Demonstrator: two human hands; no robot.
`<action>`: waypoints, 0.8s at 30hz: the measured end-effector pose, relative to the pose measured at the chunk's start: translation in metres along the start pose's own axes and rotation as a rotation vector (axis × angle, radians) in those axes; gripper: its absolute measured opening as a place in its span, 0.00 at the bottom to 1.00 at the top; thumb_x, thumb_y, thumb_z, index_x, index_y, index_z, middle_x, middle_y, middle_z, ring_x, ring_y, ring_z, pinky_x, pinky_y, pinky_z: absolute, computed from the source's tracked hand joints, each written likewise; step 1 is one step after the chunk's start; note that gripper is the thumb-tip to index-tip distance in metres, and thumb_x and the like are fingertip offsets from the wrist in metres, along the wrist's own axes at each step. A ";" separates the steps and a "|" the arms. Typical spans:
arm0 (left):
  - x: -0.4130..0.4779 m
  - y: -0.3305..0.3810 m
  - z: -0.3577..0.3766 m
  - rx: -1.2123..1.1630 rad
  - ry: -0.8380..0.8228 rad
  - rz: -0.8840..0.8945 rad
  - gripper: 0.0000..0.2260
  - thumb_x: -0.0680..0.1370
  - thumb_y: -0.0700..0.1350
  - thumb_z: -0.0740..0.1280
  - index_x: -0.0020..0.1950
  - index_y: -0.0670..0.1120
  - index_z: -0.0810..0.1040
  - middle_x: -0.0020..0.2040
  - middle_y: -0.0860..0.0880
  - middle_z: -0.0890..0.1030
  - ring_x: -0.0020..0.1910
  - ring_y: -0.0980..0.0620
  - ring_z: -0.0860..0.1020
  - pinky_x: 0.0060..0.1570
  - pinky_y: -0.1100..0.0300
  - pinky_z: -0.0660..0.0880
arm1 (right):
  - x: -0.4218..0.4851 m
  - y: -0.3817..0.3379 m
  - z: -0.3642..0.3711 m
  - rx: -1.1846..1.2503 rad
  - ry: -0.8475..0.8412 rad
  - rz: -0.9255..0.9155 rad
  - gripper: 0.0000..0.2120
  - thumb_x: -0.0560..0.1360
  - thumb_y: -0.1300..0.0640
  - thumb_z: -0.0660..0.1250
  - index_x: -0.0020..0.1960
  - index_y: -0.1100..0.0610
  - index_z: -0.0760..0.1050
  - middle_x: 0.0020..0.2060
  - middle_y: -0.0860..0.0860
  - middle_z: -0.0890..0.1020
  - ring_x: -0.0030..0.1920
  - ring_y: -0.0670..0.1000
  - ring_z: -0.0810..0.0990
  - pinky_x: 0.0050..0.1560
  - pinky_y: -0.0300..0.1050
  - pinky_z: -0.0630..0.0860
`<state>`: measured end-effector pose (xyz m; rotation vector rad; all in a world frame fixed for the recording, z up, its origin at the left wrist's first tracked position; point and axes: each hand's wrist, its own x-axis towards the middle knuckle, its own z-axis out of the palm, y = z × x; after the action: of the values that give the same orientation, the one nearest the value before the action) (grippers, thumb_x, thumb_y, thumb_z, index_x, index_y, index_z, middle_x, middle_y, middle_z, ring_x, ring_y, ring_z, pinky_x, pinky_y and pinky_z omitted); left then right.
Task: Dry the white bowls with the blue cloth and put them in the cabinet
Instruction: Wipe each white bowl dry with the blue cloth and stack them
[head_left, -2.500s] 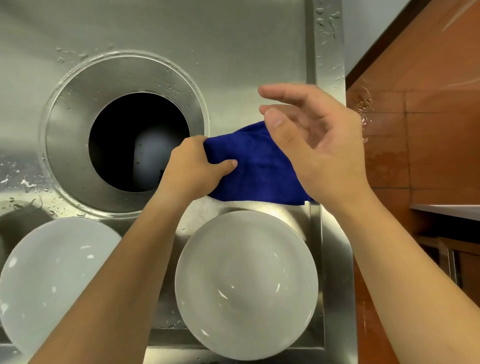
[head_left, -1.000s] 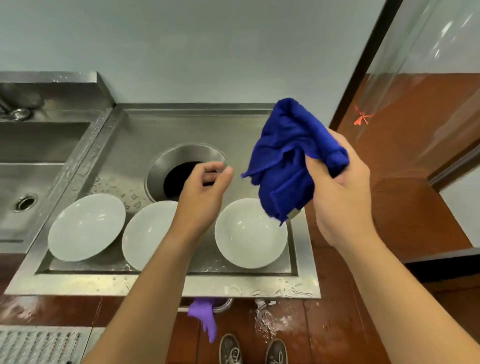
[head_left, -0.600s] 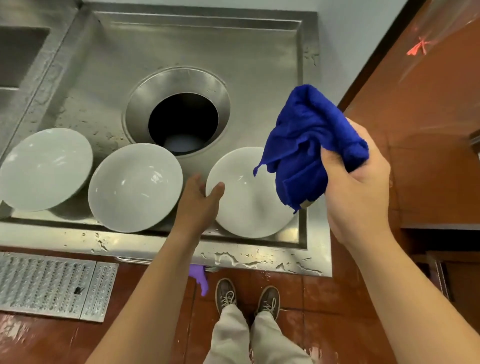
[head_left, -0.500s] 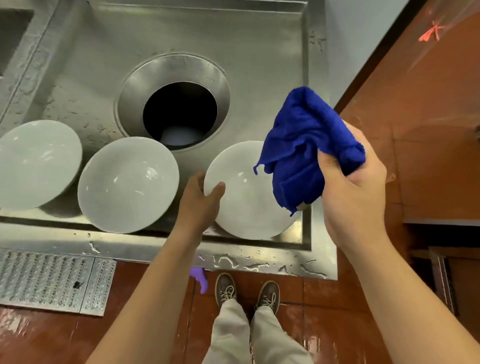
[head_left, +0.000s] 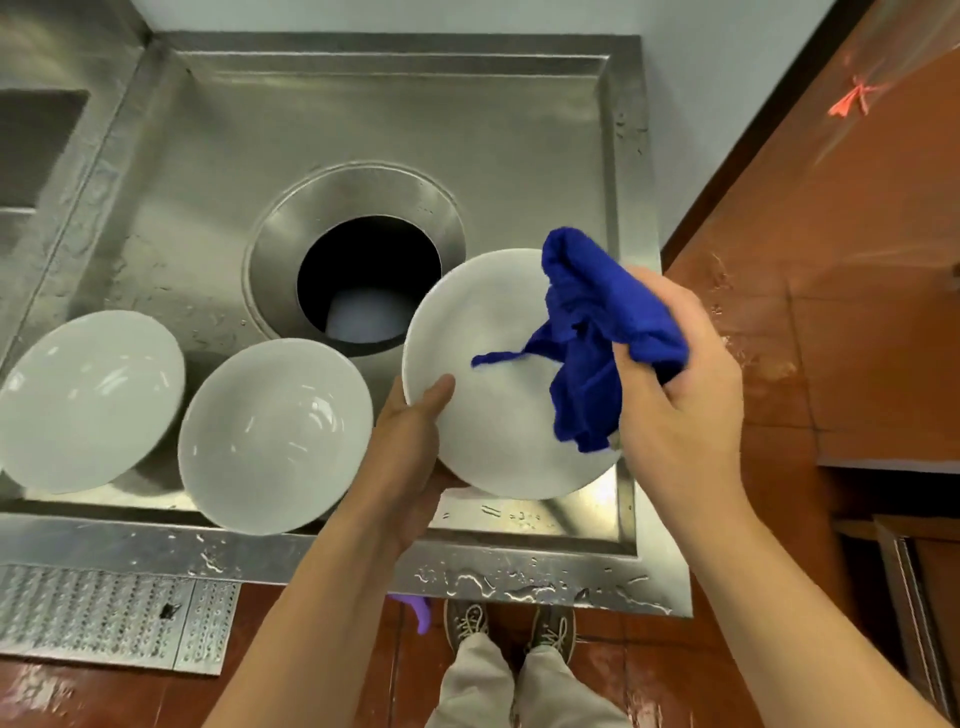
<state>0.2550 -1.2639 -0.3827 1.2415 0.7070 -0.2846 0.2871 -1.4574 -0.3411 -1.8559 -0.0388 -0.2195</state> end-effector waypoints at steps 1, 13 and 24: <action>-0.008 0.010 0.004 -0.009 -0.033 0.029 0.11 0.86 0.51 0.64 0.67 0.63 0.76 0.51 0.57 0.89 0.51 0.50 0.88 0.36 0.51 0.85 | 0.001 -0.006 0.006 -0.049 -0.045 0.003 0.21 0.81 0.67 0.64 0.70 0.50 0.76 0.61 0.39 0.82 0.63 0.40 0.79 0.61 0.32 0.74; -0.043 0.078 0.002 0.000 -0.013 0.394 0.24 0.81 0.68 0.59 0.72 0.59 0.76 0.65 0.51 0.86 0.67 0.46 0.83 0.68 0.42 0.78 | 0.011 -0.045 0.029 -0.472 -0.641 -0.026 0.24 0.66 0.53 0.76 0.60 0.38 0.80 0.51 0.46 0.77 0.53 0.51 0.78 0.51 0.44 0.71; -0.045 0.063 0.008 -0.238 0.049 0.245 0.23 0.82 0.62 0.57 0.69 0.51 0.79 0.62 0.44 0.87 0.61 0.44 0.86 0.59 0.47 0.84 | 0.022 -0.056 0.040 -0.462 -0.740 0.033 0.16 0.66 0.53 0.74 0.50 0.37 0.80 0.46 0.47 0.81 0.49 0.54 0.82 0.51 0.49 0.78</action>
<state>0.2587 -1.2584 -0.3048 1.0968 0.6036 0.0319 0.3057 -1.4052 -0.2954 -2.3015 -0.5017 0.5335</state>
